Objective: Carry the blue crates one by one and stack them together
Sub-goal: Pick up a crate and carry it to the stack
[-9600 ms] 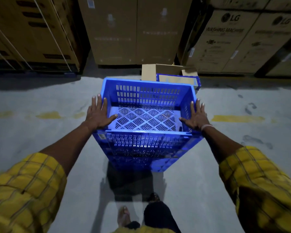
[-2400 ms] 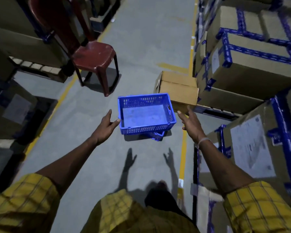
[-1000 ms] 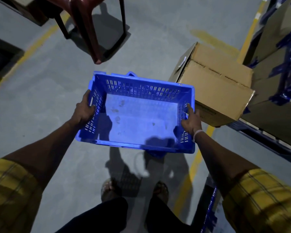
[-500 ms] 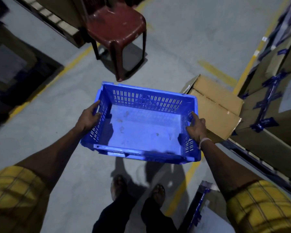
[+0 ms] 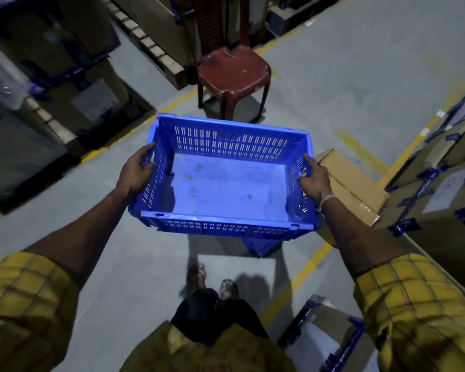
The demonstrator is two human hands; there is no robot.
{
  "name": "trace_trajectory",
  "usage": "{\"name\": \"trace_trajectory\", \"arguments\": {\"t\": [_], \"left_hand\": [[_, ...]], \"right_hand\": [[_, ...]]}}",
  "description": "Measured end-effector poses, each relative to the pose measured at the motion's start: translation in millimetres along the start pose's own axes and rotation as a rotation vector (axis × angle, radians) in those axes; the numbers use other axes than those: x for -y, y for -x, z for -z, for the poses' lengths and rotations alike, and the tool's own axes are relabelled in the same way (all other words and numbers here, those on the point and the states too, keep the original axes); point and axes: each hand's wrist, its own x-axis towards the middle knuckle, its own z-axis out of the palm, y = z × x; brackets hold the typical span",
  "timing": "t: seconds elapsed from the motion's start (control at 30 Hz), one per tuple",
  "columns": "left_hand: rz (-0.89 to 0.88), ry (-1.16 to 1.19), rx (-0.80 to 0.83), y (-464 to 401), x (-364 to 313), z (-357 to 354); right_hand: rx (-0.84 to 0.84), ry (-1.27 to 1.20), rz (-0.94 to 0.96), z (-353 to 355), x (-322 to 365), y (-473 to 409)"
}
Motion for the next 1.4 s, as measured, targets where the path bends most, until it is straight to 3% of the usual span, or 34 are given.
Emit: {"name": "trace_trajectory", "arguments": {"t": [0.3, 0.57, 0.73, 1.1, 1.4], "left_hand": [[0.050, 0.064, -0.221, 89, 10, 59], [0.168, 0.122, -0.456, 172, 53, 103], [0.227, 0.158, -0.589, 225, 88, 136], [0.428, 0.197, -0.858, 346, 171, 225], [0.548, 0.187, -1.080, 457, 245, 306]], "right_hand": [[0.040, 0.084, 0.168, 3, 81, 37], [0.165, 0.144, 0.356, -45, 161, 57], [0.270, 0.157, 0.469, -110, 196, 31], [0.411, 0.338, 0.719, -231, 342, 164], [0.572, 0.401, 0.940, -383, 441, 258]]}}
